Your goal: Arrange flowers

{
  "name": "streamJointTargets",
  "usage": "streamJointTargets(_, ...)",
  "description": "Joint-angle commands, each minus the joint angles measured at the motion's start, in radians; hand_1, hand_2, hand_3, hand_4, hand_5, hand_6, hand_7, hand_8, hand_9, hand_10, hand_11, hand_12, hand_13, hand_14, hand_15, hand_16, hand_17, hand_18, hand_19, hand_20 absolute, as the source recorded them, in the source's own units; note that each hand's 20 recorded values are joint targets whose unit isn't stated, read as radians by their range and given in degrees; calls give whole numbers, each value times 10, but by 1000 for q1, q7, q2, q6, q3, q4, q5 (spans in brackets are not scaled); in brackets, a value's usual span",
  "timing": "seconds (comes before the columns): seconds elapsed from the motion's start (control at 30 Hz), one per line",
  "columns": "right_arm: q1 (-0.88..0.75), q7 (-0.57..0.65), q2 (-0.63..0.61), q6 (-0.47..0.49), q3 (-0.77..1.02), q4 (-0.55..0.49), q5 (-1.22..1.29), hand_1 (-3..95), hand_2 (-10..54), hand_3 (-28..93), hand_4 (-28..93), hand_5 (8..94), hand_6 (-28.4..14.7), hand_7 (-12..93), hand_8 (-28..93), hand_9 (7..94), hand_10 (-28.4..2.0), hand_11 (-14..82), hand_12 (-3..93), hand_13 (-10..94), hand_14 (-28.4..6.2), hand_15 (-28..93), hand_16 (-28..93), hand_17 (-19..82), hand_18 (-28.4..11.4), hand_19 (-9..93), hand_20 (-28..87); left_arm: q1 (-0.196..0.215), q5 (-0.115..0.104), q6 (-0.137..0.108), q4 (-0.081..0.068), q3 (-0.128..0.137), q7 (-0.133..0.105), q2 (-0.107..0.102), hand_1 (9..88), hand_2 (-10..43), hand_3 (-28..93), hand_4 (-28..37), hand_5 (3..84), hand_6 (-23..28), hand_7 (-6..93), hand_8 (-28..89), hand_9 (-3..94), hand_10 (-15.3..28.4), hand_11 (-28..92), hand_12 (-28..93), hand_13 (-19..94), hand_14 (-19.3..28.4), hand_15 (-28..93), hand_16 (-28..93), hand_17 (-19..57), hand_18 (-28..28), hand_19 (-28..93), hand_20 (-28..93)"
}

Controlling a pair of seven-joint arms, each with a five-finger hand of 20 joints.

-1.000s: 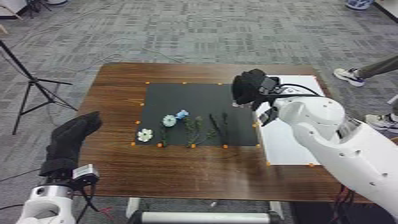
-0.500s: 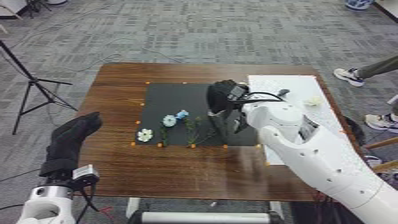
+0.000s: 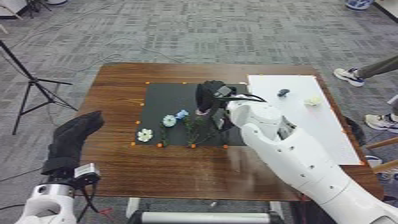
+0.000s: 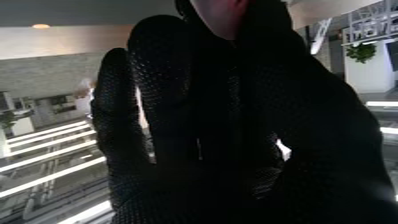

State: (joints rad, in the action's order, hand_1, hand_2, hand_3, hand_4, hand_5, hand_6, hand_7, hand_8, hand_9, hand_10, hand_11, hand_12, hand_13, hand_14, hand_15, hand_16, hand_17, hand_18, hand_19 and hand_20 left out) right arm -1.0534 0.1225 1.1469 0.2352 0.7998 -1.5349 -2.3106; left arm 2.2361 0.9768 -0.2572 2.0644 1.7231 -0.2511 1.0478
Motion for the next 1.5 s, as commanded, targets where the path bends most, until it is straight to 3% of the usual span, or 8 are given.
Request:
streamJointTargets(0.03, -18, 16, 6, -4, 13, 18, -9, 571, -95, 647, -250, 787, 63, 258, -1, 895, -70, 47, 332, 720, -82, 544, 395, 286, -208, 648, 494, -2, 4, 18, -2, -2, 14, -3, 263, 16, 709, -212, 493, -4, 190, -78, 462, 125, 197, 135, 361, 168, 186, 13, 6, 121, 52, 150)
streamJointTargets(0.4, -11, 33, -16, 0, 16, 4, 19, 530, -95, 637, -219, 725, 37, 245, -1, 811, -86, 97, 272, 686, -97, 573, 351, 271, -215, 650, 488, 0, 5, 26, -3, 0, 16, -5, 262, 11, 713, -209, 492, -3, 189, -78, 461, 124, 197, 135, 361, 167, 185, 13, 6, 121, 51, 150)
streamJointTargets(0.53, -1, 35, -24, -4, 20, -4, 34, 471, -95, 686, -223, 667, 17, 222, -20, 732, -106, 170, 183, 658, -105, 592, 342, 260, -217, 651, 484, -3, 8, 28, -4, -2, 14, -6, 263, 9, 712, -206, 490, -3, 189, -78, 460, 123, 196, 136, 360, 167, 185, 14, 5, 121, 51, 150)
streamJointTargets(0.63, 6, 31, -28, -5, 23, -6, 37, 424, -95, 729, -221, 632, 4, 208, -116, 692, -116, 169, 171, 632, -111, 599, 337, 252, -220, 650, 481, -5, 10, 29, -3, -3, 14, -5, 267, 3, 709, -203, 489, -3, 189, -78, 459, 124, 196, 136, 358, 167, 183, 13, 5, 121, 51, 150)
streamJointTargets(0.9, 18, 38, -59, 18, 39, -49, 71, 377, -95, 731, -222, 583, -25, 186, -115, 641, -125, 150, 165, 612, -121, 604, 330, 239, -224, 645, 480, 4, 8, 27, 0, 0, 9, -1, 269, -4, 707, -194, 487, -3, 190, -78, 457, 125, 194, 136, 357, 168, 182, 15, 4, 121, 50, 150)
streamJointTargets(1.1, 31, 15, -130, -29, 96, -100, 48, 366, -95, 727, -220, 577, -27, 178, -109, 634, -129, 146, 164, 601, -124, 601, 326, 233, -225, 638, 477, 4, 10, 28, 1, -1, 10, -2, 271, -5, 703, -192, 486, -4, 189, -78, 456, 124, 194, 136, 357, 167, 181, 15, 3, 121, 50, 151)
streamJointTargets(1.3, 17, -19, -237, -91, 166, -85, -121, 356, -95, 727, -215, 560, -14, 186, -106, 612, -123, 140, 164, 582, -128, 561, 304, 227, -226, 631, 474, 6, 9, 25, 3, -2, 11, 1, 271, -6, 703, -191, 486, -4, 190, -78, 456, 124, 194, 136, 355, 168, 179, 16, 3, 121, 49, 150)
streamJointTargets(1.5, -26, -31, -307, -41, 247, -40, -166, 318, -95, 726, -219, 538, -10, 200, -105, 588, -125, 136, 168, 565, -132, 540, 297, 223, -228, 631, 477, 16, 9, 21, 7, 3, 6, 1, 272, -6, 702, -190, 488, -5, 191, -79, 455, 124, 193, 137, 355, 168, 178, 17, 3, 121, 49, 150)
